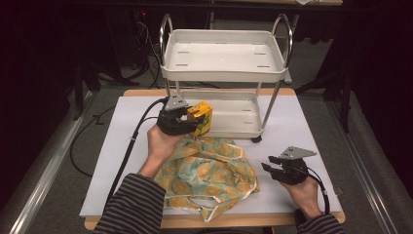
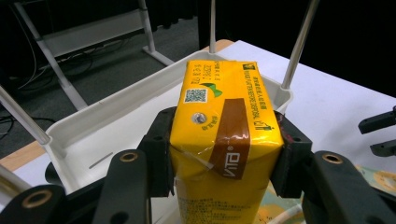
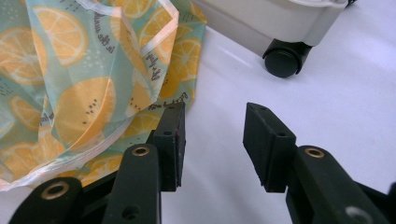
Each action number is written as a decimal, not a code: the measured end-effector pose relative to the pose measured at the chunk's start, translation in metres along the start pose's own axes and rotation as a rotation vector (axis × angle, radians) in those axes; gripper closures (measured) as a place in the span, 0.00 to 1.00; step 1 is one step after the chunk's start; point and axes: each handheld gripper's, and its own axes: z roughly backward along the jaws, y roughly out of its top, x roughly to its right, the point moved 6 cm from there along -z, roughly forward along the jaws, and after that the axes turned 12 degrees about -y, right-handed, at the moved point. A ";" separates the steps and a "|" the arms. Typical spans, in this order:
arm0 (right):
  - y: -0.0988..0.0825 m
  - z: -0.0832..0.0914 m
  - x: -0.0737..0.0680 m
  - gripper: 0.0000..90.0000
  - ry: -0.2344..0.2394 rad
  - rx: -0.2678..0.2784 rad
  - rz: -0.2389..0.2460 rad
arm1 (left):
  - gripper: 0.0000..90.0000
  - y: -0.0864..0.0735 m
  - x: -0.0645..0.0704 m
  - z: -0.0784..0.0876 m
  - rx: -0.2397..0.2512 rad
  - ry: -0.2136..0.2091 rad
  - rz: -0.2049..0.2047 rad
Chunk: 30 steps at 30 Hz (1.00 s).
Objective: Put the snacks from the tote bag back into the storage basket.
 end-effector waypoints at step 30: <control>-0.009 -0.010 0.000 0.63 -0.026 -0.074 0.000 | 0.57 -0.004 -0.027 -0.035 0.015 0.056 0.057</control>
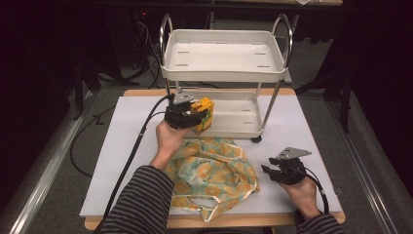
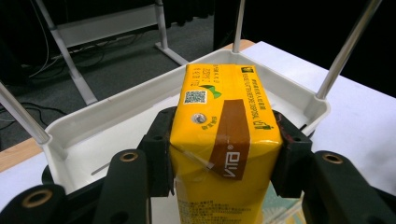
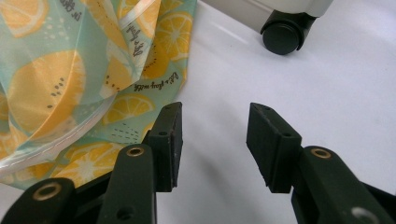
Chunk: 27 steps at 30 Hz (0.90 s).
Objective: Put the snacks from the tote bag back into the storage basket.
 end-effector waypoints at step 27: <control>0.001 -0.001 -0.002 0.62 0.009 0.005 0.003 | 0.57 -0.006 -0.019 -0.024 -0.002 0.043 0.039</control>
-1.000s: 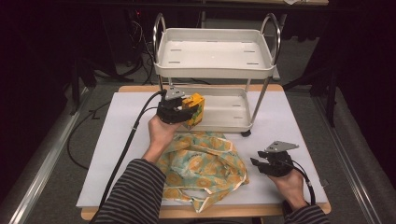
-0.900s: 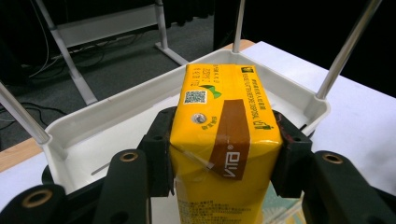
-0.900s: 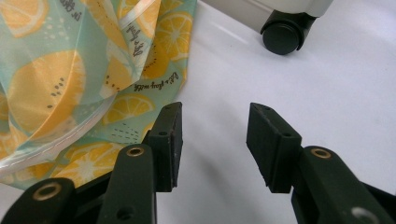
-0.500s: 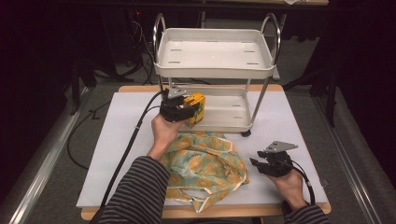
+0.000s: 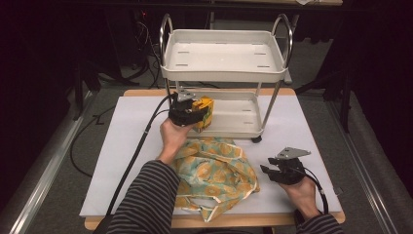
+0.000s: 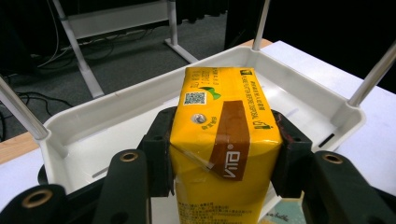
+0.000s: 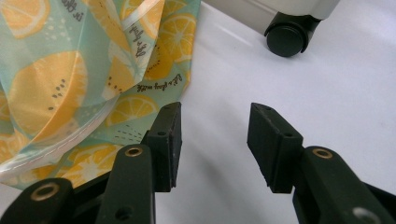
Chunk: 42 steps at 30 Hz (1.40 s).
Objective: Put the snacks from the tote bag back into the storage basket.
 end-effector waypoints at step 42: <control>0.001 -0.003 -0.004 0.60 0.000 -0.001 0.025 | 0.57 -0.011 -0.005 -0.030 -0.080 -0.005 0.000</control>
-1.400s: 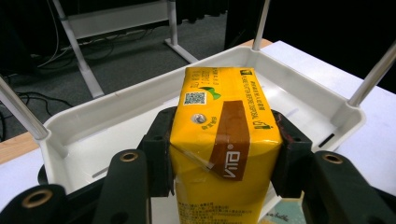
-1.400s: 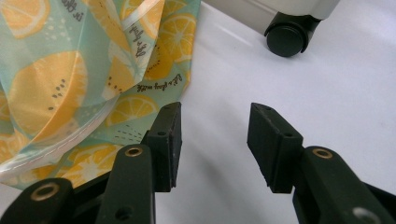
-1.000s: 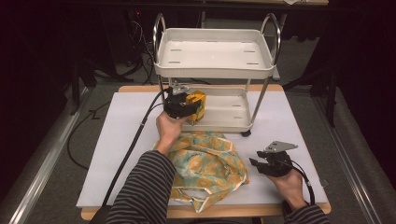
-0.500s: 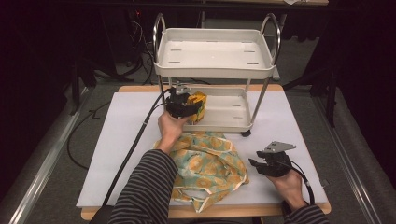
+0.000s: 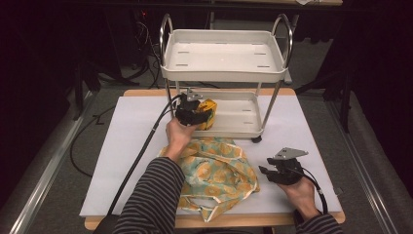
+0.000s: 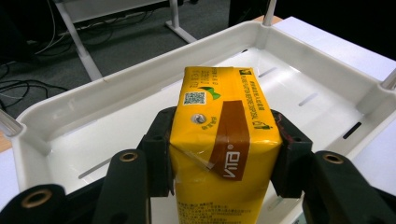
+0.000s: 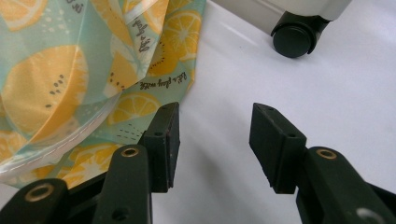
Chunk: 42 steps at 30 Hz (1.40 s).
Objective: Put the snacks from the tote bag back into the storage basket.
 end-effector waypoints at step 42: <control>-0.001 -0.002 0.000 0.59 0.005 -0.015 -0.005 | 0.39 -0.009 0.006 0.015 -0.167 -0.019 -0.008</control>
